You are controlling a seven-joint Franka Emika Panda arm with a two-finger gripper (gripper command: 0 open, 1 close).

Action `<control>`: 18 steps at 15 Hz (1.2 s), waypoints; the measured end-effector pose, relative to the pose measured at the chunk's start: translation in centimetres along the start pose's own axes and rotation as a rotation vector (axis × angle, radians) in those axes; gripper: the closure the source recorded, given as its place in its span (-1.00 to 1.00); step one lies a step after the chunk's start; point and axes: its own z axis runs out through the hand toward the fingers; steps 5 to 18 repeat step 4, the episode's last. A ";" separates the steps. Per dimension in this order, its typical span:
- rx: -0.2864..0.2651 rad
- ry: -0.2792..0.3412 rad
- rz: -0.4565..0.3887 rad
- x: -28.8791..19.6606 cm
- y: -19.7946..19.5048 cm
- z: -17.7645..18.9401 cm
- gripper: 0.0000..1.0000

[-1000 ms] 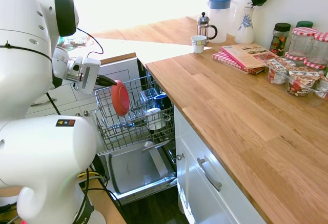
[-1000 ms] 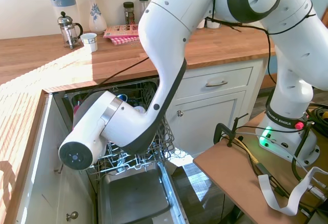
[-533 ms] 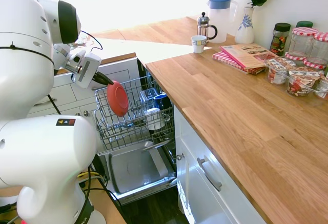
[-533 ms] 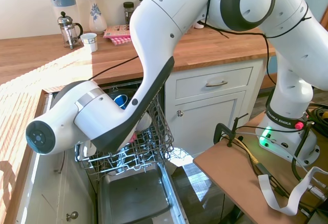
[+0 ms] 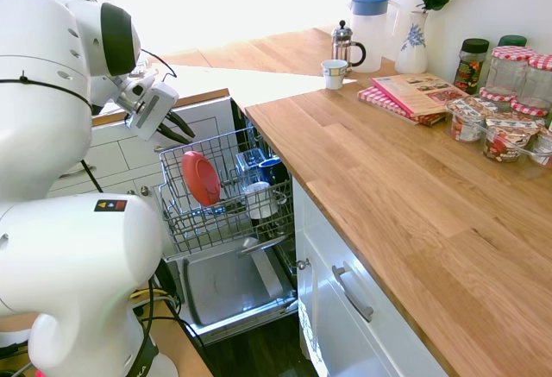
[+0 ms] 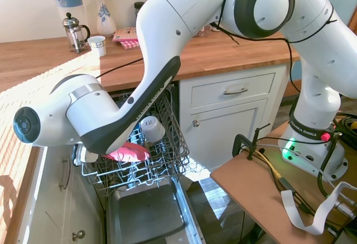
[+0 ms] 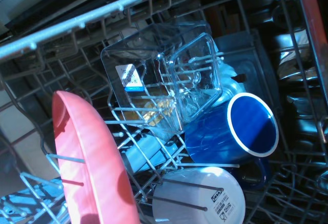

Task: Put the plate in the dishwasher

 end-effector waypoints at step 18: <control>0.039 -0.146 0.062 7.5 2.9 -2.1 -1.00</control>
